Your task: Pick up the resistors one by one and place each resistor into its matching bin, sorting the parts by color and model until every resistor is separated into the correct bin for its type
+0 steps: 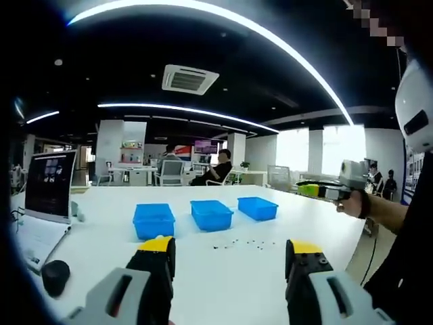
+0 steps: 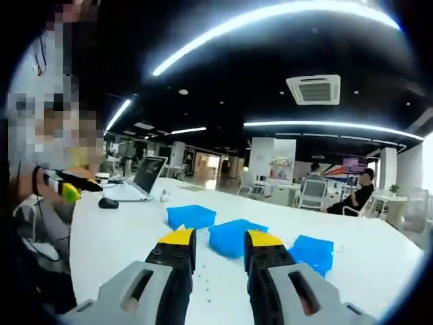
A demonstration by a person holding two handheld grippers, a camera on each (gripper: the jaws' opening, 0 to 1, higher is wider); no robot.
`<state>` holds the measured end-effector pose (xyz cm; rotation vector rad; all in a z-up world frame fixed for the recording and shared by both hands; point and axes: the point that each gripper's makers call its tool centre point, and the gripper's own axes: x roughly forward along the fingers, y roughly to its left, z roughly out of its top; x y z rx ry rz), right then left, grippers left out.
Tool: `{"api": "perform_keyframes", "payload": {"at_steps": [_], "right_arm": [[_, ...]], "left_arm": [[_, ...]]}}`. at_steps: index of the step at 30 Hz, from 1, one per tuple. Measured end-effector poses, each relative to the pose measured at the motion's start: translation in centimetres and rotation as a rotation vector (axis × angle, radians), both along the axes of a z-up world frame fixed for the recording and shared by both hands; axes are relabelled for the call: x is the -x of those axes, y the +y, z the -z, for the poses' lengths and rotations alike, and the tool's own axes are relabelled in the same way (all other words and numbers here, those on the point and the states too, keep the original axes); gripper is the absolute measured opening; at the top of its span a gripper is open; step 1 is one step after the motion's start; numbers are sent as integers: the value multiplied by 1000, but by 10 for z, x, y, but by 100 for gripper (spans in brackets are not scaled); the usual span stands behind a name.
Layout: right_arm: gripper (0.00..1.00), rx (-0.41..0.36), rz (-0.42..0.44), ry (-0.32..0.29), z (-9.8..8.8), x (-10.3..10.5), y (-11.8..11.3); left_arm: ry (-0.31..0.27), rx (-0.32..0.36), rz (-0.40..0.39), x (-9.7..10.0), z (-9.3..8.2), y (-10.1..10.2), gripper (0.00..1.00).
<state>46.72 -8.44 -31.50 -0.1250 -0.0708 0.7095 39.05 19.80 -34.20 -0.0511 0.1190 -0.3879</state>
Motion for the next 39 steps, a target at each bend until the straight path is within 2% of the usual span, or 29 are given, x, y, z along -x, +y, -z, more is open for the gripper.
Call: {"api": "perform_keyframes", "payload": {"at_steps": [3,8,12,14,16,20,23,27,30,34,39], "right_arm": [[30,19,25,-1,7,25,-8],[29,22,29,5,5,44,-8],[29,38,14,12,5,42,-1],[29,47,-3,51,9,36,4],[29,-10,-37,100,7,32,10],[29,2,-82,121,1,19,21],[29,59,-162,120,-3,12,38],[29,209,-260,85,-3,-4,57],[29,282,-320,90,0,-17,69],[29,412,-424,53,10,-37,92],[29,534,-529,57,32,-61,122]], "left_arm": [[8,3,10,-4,2,-4,67],[18,-4,38,-7,6,-15,67],[16,-4,48,-5,6,-18,67],[15,-3,42,-3,5,-16,67],[15,-1,34,-1,6,-12,67],[16,1,15,2,7,-5,67],[18,4,3,4,9,0,67],[18,9,-10,7,10,6,67],[18,12,-18,8,11,9,67],[22,16,-27,10,13,12,67],[30,20,-34,11,17,14,67]]}}
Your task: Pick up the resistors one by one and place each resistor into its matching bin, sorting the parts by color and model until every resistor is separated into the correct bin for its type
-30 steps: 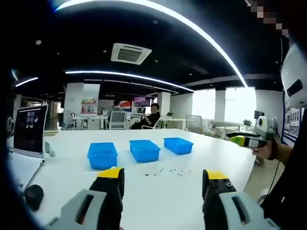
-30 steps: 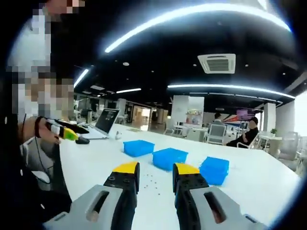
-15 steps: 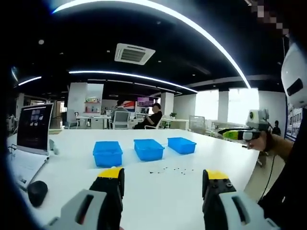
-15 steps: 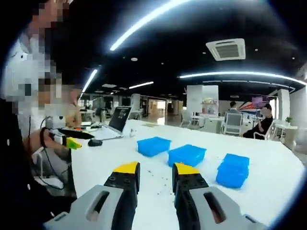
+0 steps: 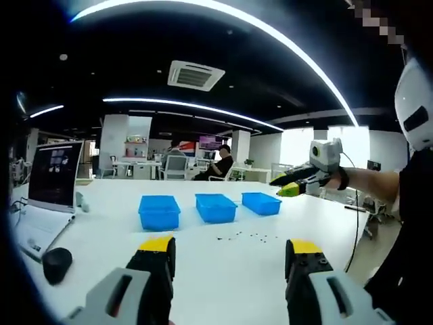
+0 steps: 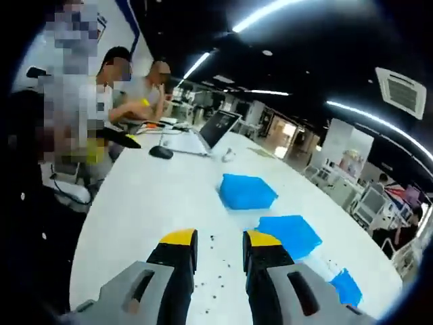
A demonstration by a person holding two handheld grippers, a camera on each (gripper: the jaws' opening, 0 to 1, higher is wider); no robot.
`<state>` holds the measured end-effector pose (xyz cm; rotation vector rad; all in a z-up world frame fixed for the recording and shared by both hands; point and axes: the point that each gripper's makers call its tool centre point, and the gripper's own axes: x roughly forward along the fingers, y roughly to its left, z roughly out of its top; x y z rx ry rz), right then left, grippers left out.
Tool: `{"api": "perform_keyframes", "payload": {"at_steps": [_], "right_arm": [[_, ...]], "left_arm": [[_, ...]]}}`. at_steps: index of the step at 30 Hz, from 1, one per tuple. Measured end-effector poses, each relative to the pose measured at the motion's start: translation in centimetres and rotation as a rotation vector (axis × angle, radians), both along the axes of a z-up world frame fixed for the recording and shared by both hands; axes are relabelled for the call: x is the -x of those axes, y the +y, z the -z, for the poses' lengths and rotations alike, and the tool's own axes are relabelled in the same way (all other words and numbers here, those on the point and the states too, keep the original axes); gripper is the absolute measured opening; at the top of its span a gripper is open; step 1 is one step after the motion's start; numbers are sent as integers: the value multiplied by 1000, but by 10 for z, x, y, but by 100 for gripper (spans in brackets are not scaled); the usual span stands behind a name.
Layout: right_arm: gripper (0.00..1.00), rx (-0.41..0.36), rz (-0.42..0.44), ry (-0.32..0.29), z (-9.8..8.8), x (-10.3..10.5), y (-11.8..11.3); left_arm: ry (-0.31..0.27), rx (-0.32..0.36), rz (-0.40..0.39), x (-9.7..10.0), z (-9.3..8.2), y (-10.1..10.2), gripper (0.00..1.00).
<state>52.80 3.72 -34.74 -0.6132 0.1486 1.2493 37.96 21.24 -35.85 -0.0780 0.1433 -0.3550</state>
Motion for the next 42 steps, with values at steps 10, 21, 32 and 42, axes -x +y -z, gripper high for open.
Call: {"api": "perform_keyframes", "payload": {"at_steps": [10,21,32,42], "right_arm": [[28,208,-26,243,45,-20,48],[26,481,-66,293,81,-22,78],[26,790,-568,-148,102,-32,93],[25,913,-794,-262,117,-49,97]], "left_arm": [[8,6,-26,2,0,7,66],[19,24,-11,0,6,2,66],[16,24,-7,3,6,3,66],[21,21,-19,5,10,5,66]]}}
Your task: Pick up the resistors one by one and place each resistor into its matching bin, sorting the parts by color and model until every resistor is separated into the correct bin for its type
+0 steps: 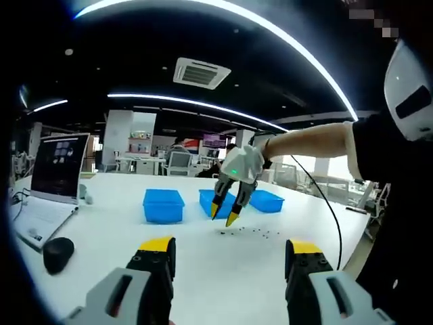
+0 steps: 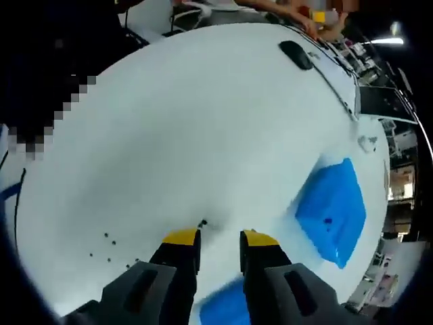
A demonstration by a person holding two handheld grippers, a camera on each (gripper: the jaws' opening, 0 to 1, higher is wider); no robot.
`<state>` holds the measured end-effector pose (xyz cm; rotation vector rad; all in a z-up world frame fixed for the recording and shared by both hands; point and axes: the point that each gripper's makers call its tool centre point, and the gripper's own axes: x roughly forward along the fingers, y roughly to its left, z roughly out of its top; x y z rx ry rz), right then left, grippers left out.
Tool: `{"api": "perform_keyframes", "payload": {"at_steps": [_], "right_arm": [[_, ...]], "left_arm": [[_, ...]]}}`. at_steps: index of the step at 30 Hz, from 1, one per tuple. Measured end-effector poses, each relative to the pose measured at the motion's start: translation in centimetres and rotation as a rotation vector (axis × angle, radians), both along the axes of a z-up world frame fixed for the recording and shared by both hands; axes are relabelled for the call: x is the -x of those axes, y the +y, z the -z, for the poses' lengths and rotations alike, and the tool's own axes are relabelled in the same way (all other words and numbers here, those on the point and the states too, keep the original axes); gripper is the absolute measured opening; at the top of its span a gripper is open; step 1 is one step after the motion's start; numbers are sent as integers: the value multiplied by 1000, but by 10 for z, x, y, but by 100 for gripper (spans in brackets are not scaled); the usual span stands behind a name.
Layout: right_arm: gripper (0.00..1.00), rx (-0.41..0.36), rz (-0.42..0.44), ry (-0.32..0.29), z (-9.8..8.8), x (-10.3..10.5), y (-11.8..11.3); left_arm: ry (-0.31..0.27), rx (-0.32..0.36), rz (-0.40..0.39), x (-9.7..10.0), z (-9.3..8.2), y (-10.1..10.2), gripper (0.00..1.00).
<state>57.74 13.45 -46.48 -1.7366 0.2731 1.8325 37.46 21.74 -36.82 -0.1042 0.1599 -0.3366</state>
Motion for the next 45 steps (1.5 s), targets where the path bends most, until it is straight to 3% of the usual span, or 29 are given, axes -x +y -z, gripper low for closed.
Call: {"api": "perform_keyframes", "payload": {"at_steps": [7,17,26,34,41,43,45], "right_arm": [[25,55,-113,-24,13,-2,1],[23,73,-142,-7,21,1,2],[16,81,-115,23,22,9,-1],[5,136,-105,65,24,14,-5],[5,143,-64,89,25,14,-5],[5,116,-57,86,23,14,-2],[5,46,1,123,11,15,5]], "left_arm": [[7,3,-1,-3,1,-3,66],[21,5,-16,-6,4,0,66],[21,4,-15,-7,5,-2,66],[20,4,-20,-6,5,-1,66],[17,5,-23,-6,3,1,66],[17,6,-22,-6,3,0,66],[16,8,-20,-6,3,1,66]]}}
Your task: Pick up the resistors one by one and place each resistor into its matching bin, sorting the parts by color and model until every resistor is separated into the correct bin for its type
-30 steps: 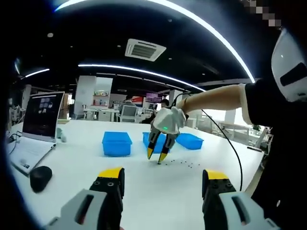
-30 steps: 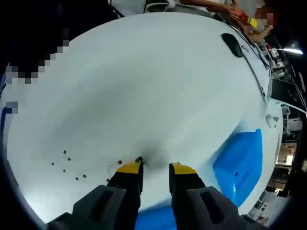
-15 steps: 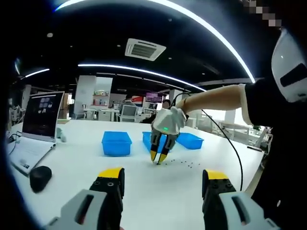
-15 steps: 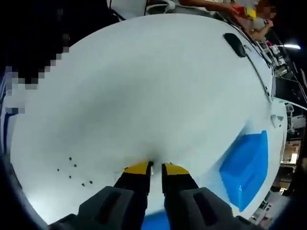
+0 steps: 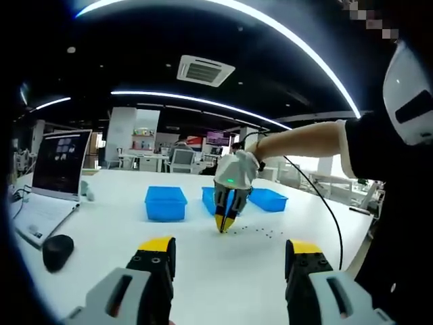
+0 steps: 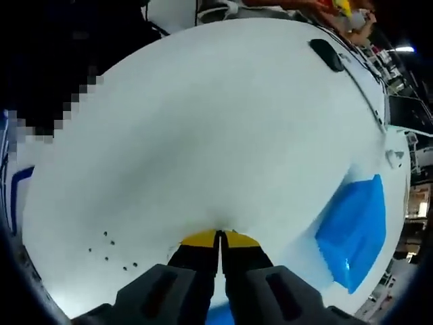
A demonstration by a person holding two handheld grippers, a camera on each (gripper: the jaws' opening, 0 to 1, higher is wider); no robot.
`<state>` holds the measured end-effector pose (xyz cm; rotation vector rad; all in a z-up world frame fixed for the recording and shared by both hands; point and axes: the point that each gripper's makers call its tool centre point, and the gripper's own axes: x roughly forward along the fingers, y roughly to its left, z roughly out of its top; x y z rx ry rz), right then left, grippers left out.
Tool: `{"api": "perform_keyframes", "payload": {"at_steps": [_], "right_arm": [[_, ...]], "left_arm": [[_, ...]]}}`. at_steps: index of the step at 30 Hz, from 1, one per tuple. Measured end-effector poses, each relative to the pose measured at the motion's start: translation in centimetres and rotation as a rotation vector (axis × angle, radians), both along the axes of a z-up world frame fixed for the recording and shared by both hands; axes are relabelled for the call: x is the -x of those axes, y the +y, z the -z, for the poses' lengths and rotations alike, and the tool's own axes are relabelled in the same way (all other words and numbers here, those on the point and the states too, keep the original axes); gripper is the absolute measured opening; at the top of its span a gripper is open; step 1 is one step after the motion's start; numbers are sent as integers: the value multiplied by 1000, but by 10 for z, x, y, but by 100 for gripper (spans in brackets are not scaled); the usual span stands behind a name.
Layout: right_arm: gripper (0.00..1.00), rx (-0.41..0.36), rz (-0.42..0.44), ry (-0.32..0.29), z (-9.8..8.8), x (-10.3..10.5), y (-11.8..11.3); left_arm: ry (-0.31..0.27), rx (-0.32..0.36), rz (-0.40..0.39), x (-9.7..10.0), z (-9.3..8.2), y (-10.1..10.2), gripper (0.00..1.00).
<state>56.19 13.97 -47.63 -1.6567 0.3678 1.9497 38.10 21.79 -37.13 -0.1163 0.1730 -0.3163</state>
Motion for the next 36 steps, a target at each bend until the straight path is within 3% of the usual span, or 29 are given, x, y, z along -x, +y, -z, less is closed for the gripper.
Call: {"api": "perform_keyframes", "payload": {"at_steps": [4,9,13,17,19,23,25,27,29,32,36], "right_arm": [[5,-155,104,53,-35,-2,8],[5,-429,314,227,-97,3,9],[5,-683,433,262,-149,1,-13],[5,-883,539,252,-180,8,-45],[5,-945,610,233,-187,9,-62],[5,-1161,821,243,-201,10,-108],[5,-1233,917,210,-198,17,-131],[5,-1293,1000,86,-194,22,-155],[5,-1382,1133,84,-191,32,-174],[5,-1475,1266,42,-185,51,-194],[5,-1601,1344,53,-188,75,-200]], "left_arm": [[-8,-1,6,-1,-3,-1,66],[-21,-3,12,-6,-7,-1,66],[-35,-8,24,-10,-12,-3,66],[-45,-15,36,-14,-16,-7,66],[-52,-18,44,-15,-19,-10,66],[-64,-21,60,-18,-24,-17,66],[-65,-23,67,-19,-24,-20,66],[-63,-21,73,-20,-24,-23,66],[-57,-28,83,-20,-23,-26,66],[-51,-32,92,-20,-22,-29,66],[-52,-30,92,-20,-23,-30,66]]}}
